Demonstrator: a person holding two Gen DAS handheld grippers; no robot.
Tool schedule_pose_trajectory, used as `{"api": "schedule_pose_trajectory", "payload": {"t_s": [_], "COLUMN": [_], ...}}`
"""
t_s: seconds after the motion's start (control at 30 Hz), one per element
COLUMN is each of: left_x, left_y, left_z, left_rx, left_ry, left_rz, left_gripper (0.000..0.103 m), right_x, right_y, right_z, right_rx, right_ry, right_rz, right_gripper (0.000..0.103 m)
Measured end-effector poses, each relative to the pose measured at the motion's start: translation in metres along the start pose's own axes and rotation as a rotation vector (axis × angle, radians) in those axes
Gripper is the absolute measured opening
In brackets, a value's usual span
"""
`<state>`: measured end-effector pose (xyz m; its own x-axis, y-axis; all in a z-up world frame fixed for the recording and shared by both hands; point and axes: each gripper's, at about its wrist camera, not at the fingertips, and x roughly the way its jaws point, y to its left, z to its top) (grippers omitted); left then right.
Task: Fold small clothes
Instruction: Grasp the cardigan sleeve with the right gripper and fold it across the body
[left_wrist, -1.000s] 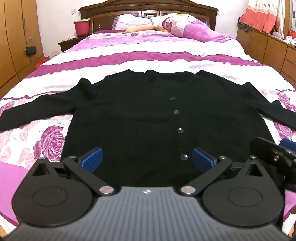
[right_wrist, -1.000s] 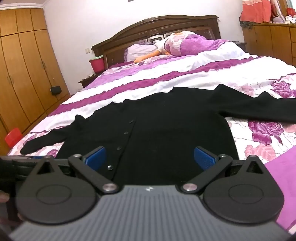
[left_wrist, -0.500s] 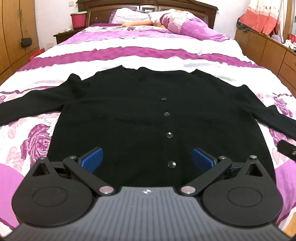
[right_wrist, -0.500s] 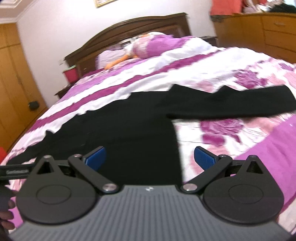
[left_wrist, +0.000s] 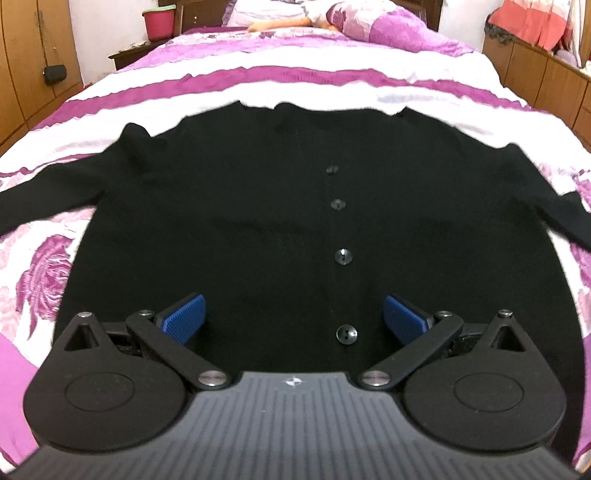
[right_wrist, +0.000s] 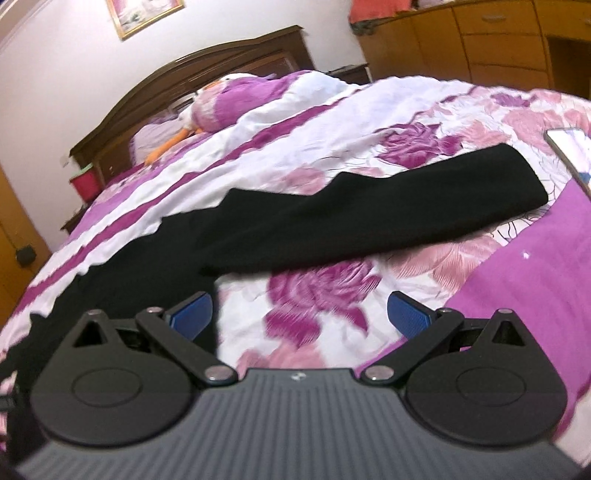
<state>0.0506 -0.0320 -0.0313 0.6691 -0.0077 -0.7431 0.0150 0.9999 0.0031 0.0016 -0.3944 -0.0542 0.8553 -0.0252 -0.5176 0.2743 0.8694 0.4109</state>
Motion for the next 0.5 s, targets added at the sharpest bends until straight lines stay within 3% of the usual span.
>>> {"api": "schedule_pose_trajectory", "payload": {"t_s": [0.2, 0.5], "left_x": [0.024, 0.035], "left_y": [-0.004, -0.007], "left_z": [-0.008, -0.012], "left_rx": [0.028, 0.039], "left_ry": [0.02, 0.029], "left_rz": [0.022, 0.035], "left_gripper": [0.103, 0.103], "right_x": [0.041, 0.077], "right_y": [-0.03, -0.048], "right_z": [0.013, 0.022], "right_rx": [0.114, 0.155], "right_ry": [0.025, -0.055], "right_rz": [-0.016, -0.034], "right_gripper": [0.103, 0.103]}}
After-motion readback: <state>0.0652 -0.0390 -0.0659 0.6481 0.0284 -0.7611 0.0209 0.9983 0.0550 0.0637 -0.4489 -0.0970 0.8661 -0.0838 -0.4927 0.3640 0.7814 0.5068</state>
